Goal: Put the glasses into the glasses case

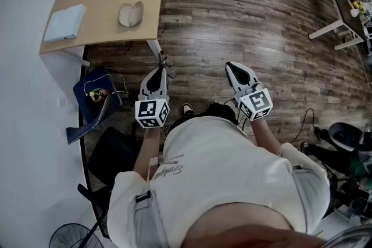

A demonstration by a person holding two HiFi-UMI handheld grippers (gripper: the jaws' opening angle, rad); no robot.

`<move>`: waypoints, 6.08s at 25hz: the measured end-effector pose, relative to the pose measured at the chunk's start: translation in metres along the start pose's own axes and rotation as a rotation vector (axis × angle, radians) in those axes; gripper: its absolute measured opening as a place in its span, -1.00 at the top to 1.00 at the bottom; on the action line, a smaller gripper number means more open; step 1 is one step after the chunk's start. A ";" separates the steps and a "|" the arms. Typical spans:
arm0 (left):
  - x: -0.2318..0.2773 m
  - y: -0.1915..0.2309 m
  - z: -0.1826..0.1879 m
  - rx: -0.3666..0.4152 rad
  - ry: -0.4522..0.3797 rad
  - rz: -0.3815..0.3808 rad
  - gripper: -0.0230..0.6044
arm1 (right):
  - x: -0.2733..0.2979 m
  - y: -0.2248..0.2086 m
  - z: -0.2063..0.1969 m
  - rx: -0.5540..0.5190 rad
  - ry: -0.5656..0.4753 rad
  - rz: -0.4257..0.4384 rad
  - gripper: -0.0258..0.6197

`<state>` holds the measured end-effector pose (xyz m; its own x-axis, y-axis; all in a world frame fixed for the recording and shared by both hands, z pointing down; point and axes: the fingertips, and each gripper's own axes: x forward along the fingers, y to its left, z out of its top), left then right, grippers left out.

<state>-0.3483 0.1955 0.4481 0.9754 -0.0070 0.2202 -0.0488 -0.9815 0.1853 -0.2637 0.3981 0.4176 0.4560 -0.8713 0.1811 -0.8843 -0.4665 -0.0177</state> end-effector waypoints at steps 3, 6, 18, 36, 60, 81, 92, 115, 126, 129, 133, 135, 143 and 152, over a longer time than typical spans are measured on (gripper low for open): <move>0.005 -0.003 -0.002 0.006 -0.007 -0.013 0.87 | -0.001 -0.004 -0.006 -0.003 0.001 -0.011 0.94; 0.008 -0.007 -0.004 0.003 -0.005 -0.016 0.87 | -0.004 -0.011 -0.008 0.002 0.005 -0.026 0.94; 0.029 -0.009 -0.012 -0.032 0.023 -0.057 0.87 | -0.017 -0.018 -0.017 -0.003 0.043 -0.098 0.94; 0.138 0.030 0.032 0.027 0.084 -0.043 0.87 | 0.097 -0.100 -0.012 0.098 0.025 -0.050 0.94; 0.305 0.057 0.063 0.011 0.124 0.052 0.87 | 0.209 -0.253 -0.040 0.259 0.062 0.060 0.94; 0.430 0.164 0.087 -0.076 0.097 0.007 0.87 | 0.394 -0.291 0.026 0.125 0.084 0.125 0.94; 0.455 0.216 0.096 -0.101 0.084 0.131 0.87 | 0.480 -0.279 0.028 0.072 0.162 0.328 0.94; 0.390 0.307 0.095 -0.315 0.074 0.979 0.87 | 0.690 -0.195 0.023 -0.135 0.212 1.168 0.94; 0.285 0.321 0.053 -0.305 0.121 1.081 0.87 | 0.680 -0.085 0.023 -0.209 0.222 1.304 0.94; 0.272 0.332 0.041 -0.279 0.136 1.054 0.87 | 0.678 -0.062 0.031 -0.231 0.214 1.282 0.94; 0.258 0.341 0.027 -0.265 0.143 1.005 0.87 | 0.663 -0.030 0.036 -0.354 0.158 1.279 0.94; 0.255 0.348 0.021 -0.267 0.148 0.973 0.87 | 0.655 -0.016 0.034 -0.418 0.138 1.288 0.94; 0.264 0.359 -0.007 -0.289 0.253 0.831 0.87 | 0.644 0.006 0.021 -0.466 0.184 1.294 0.94; 0.282 0.365 -0.030 -0.224 0.479 0.733 0.87 | 0.654 0.003 0.017 -0.437 0.183 1.320 0.94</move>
<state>-0.0972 -0.1585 0.6071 0.4915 -0.4866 0.7223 -0.7127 -0.7013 0.0126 0.0335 -0.1758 0.5194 -0.7147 -0.5771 0.3953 -0.6200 0.7843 0.0240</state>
